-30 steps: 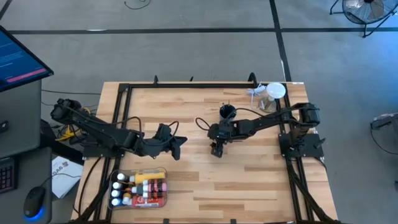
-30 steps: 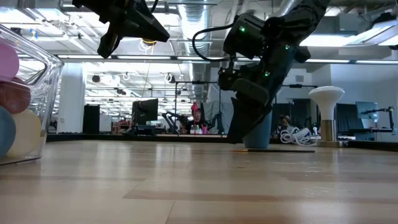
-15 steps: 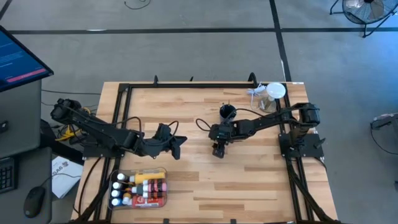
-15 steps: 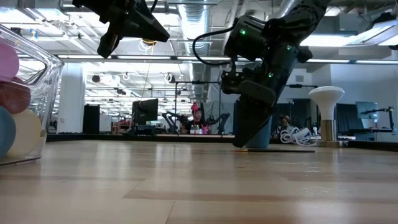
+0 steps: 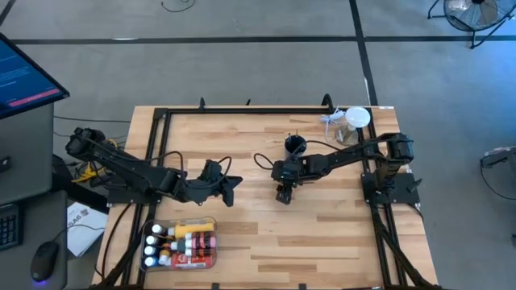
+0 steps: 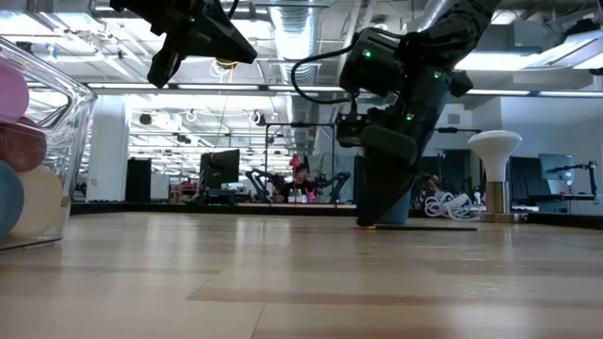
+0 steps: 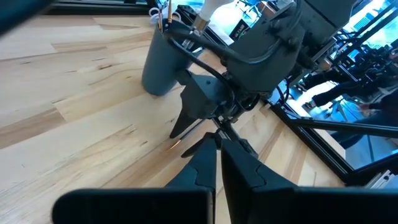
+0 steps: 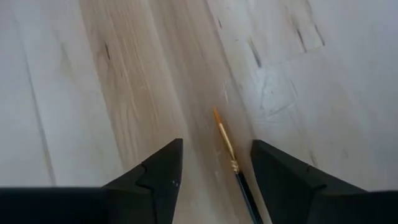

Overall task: Pick & Place Paint Supplies
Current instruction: Put the paint brush into the blue cup

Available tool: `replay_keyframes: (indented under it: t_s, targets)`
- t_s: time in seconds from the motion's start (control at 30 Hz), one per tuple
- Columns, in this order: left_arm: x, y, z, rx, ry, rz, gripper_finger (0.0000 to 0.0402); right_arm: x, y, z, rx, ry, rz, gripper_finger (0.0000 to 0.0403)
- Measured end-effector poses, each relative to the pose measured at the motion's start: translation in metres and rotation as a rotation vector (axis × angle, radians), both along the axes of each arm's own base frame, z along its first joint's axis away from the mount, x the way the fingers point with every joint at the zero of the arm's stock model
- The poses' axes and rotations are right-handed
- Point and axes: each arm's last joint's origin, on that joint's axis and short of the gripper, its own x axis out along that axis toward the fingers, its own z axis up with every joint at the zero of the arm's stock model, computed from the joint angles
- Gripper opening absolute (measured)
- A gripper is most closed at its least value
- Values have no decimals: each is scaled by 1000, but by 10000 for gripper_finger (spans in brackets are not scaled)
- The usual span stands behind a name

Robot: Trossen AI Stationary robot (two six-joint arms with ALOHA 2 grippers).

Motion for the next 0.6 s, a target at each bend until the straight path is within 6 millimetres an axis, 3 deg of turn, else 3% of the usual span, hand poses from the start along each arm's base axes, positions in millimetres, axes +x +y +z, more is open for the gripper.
replay_keyframes:
  t_s: [0.6]
  targets:
    - [0, -2, 0, -3, -4, -6, 0, -2, 6, 0, 61, 18, 6, 172]
